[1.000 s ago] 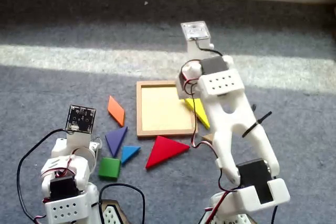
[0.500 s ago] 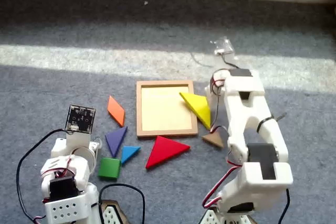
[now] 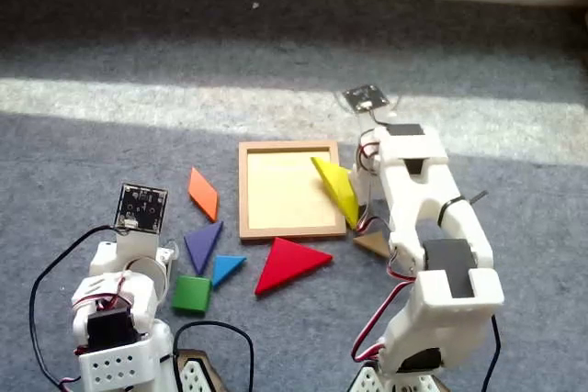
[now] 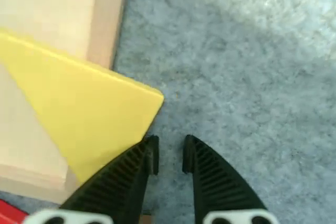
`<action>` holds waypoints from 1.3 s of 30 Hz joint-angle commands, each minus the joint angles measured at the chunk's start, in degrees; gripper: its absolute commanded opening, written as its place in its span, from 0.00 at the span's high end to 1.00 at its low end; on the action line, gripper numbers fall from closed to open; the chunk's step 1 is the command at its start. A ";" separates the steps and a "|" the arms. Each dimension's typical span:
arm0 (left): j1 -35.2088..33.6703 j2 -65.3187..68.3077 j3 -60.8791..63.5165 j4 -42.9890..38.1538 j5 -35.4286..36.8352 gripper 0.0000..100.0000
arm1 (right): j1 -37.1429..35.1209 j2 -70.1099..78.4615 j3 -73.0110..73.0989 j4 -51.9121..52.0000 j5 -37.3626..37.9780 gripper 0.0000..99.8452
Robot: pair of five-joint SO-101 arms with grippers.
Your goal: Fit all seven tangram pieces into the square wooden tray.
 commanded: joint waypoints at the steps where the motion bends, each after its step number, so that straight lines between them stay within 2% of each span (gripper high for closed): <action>1: 0.92 -0.40 0.75 -1.23 -0.35 0.79 | -3.65 -4.53 -0.13 0.92 -1.93 0.92; 4: 0.92 -0.40 0.75 -1.23 -0.35 0.79 | -5.76 -8.66 0.13 0.92 -4.66 0.92; 10: 0.92 -0.40 0.75 -1.23 -0.35 0.79 | -12.18 -12.00 0.31 0.57 -4.92 0.92; 14: 0.92 -0.40 0.75 -1.23 -0.35 0.79 | -13.23 -12.70 0.31 0.75 -5.27 0.92; 18: 0.92 -0.40 0.75 -1.23 -0.35 0.79 | -13.23 -13.41 0.31 -1.19 -9.49 0.92; 29: 0.92 -0.40 0.75 -1.14 -0.35 0.79 | -13.67 -1.63 -0.13 -6.90 -10.20 0.92; 39: 0.92 -0.40 0.75 -1.14 -0.35 0.79 | -22.11 -0.13 -0.04 -6.81 -10.20 0.92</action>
